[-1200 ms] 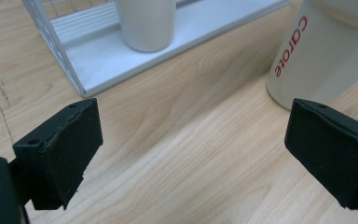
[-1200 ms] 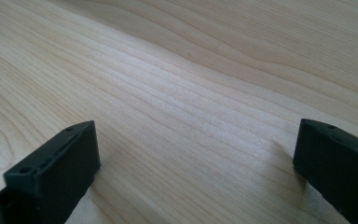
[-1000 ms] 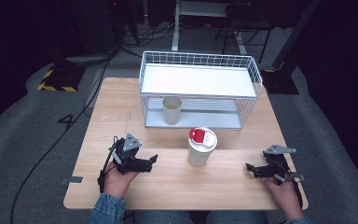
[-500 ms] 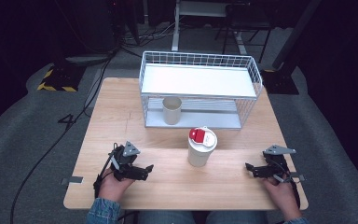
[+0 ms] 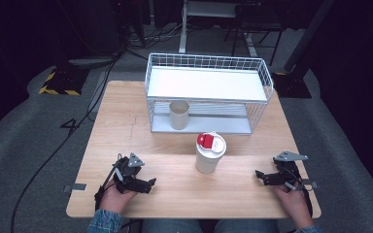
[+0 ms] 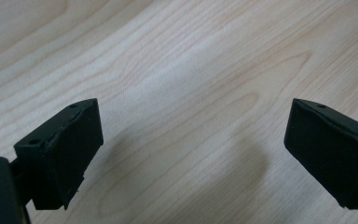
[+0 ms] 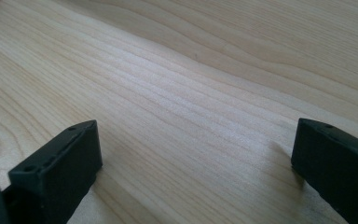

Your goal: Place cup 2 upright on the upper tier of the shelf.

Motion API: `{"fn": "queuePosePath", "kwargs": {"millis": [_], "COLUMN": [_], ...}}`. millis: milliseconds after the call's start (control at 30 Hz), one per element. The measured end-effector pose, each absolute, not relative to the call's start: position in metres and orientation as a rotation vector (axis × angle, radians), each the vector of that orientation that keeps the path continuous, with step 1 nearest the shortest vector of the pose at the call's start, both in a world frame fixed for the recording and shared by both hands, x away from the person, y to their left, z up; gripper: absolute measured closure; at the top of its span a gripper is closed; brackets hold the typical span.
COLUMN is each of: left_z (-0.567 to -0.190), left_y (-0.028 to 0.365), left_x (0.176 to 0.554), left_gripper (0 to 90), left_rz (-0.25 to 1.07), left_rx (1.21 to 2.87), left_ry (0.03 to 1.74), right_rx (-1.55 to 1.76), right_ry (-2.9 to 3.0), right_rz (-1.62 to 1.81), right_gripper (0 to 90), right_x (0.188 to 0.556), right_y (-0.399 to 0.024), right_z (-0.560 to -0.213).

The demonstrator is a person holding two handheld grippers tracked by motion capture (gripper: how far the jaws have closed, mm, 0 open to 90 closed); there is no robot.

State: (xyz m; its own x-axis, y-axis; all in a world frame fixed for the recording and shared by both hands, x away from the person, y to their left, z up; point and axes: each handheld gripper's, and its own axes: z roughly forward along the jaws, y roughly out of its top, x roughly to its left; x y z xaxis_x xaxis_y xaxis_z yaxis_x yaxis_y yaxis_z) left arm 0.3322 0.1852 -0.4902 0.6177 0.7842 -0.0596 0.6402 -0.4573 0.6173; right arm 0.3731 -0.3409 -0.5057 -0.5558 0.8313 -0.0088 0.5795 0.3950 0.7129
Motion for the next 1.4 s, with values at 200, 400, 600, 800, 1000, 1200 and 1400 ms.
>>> {"fn": "queuePosePath", "kwargs": {"millis": [200, 400, 600, 800, 1000, 1200, 1400], "left_z": [-0.496, -0.503, -0.505, -0.505, -0.505, -0.505, -0.505], "left_y": [0.188, 0.192, 0.195, 0.195, 0.195, 0.195, 0.195], "left_x": [0.329, 0.329, 0.33, 0.33, 0.331, 0.331, 0.331], "left_gripper": [5.1, 1.0, 0.1, 0.1, 0.1, 0.1, 0.1], "left_rz": [0.347, 0.388, 0.387, 0.388, 0.397, 0.398, 0.397], "left_rx": [2.266, 2.221, 2.198, 2.203, 2.199, 2.199, 2.199], "left_ry": [1.134, 1.11, 1.099, 1.097, 1.102, 1.102, 1.102], "right_rx": [1.221, 1.22, 1.223, 1.224, 1.231, 1.236, 1.215], "right_ry": [2.294, 2.295, 2.293, 2.292, 2.289, 2.287, 2.279], "right_rz": [0.955, 0.955, 0.954, 0.954, 0.953, 0.952, 0.95], "right_gripper": [1.9, 1.9, 1.9, 1.9, 1.4, 1.1, 1.1], "right_x": [0.373, 0.373, 0.372, 0.372, 0.372, 0.372, 0.37], "right_y": [-0.341, -0.341, -0.341, -0.341, -0.341, -0.343, -0.342], "right_z": [-0.506, -0.506, -0.506, -0.506, -0.506, -0.506, -0.501]}}
